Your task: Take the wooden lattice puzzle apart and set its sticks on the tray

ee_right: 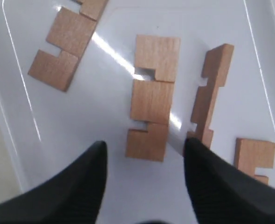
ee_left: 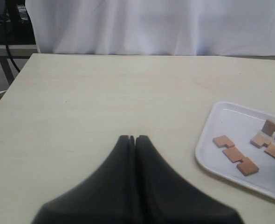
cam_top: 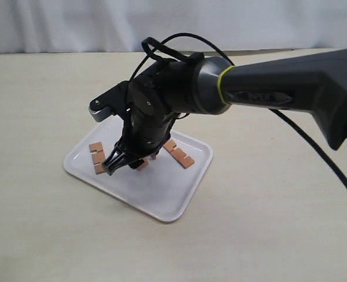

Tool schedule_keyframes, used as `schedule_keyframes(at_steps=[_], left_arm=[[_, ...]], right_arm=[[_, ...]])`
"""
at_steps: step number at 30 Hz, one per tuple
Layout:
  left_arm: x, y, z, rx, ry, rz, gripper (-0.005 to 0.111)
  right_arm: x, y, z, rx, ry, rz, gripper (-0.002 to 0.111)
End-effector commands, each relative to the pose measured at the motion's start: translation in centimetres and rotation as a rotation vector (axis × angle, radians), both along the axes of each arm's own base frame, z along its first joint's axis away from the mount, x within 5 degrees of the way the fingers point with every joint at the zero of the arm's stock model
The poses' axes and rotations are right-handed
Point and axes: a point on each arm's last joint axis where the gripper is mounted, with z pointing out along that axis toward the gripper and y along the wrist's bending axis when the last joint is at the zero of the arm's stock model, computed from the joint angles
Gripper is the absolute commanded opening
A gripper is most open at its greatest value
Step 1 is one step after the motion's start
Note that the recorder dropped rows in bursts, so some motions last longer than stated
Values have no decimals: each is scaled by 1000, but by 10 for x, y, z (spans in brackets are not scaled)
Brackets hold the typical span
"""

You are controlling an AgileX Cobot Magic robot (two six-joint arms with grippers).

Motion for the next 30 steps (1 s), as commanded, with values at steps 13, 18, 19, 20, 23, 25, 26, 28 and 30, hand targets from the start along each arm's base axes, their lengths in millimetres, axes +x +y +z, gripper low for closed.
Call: schedule_keyframes(at_steps=[13,18,19,20,23,25,26,28,30], left_arm=[[0,0,0,-1,-7,-7,0],[0,0,0,-1,-7,-7,0],[0,0,0,-1,-7,-7,0],[0,0,0,-1,-7,-7,0],[0,0,0,-1,-7,-7,0],[0,0,0,-1,-7,-7,0],[0,0,0,-1,-7,-7,0],[0,0,0,-1,-7,-7,0],[0,0,0,-1,-7,-7,0]], right_arm=[[-42,2,88,-21,-7,72,14],[-61,-17,87,-54,-15,78,5],[-63,-24,85,-62,-15,71,5],[-64,-34,83,-64,-10,51,5],[-66,-70,84,-55,-11,-36,5],[-73,-99,88,-45,-33,-101,5],[-78,-113,91,-36,-53,-135,5],[-89,-140,97,-20,-95,-202,5],[-104,-170,105,-5,-141,-295,5]])
